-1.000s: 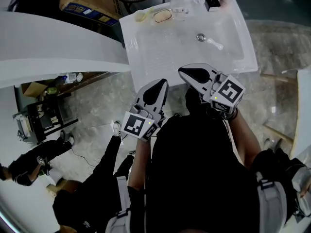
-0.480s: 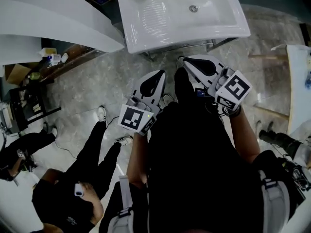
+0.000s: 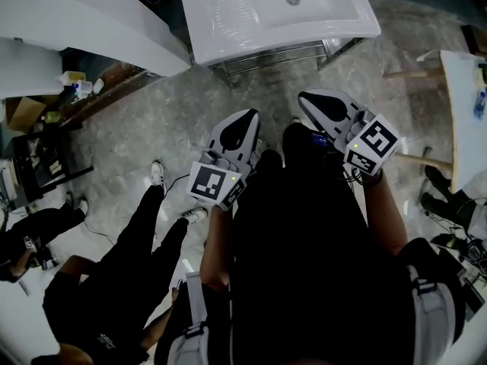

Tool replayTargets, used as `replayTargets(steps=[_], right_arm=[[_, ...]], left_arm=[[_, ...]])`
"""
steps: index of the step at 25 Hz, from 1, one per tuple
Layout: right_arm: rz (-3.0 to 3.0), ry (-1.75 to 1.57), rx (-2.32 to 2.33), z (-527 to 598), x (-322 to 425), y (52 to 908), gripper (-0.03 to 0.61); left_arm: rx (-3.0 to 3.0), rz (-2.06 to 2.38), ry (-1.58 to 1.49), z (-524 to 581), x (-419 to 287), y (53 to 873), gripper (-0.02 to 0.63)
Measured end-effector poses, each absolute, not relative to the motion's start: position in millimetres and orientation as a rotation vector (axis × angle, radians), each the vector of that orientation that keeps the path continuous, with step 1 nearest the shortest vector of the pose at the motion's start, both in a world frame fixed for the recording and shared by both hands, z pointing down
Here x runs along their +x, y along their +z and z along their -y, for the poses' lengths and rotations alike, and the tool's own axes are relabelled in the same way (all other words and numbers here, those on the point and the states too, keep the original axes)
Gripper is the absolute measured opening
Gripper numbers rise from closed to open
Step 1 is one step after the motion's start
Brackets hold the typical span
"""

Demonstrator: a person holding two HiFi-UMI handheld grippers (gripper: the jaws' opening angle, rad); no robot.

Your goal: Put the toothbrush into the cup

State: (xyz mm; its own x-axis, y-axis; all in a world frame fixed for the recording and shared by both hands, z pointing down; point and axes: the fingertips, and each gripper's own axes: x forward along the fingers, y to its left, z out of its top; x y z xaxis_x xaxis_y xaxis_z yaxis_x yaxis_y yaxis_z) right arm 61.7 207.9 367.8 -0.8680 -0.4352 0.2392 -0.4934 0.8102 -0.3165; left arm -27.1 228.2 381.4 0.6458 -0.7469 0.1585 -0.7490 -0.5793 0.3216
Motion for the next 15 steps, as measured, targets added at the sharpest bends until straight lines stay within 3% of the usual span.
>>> replayTargets(steps=[15], right_arm=[[2.938,0.697,0.780,-195,121,346,0.014]], left_arm=[[2.492,1.085,0.010,-225,46,371,0.009]])
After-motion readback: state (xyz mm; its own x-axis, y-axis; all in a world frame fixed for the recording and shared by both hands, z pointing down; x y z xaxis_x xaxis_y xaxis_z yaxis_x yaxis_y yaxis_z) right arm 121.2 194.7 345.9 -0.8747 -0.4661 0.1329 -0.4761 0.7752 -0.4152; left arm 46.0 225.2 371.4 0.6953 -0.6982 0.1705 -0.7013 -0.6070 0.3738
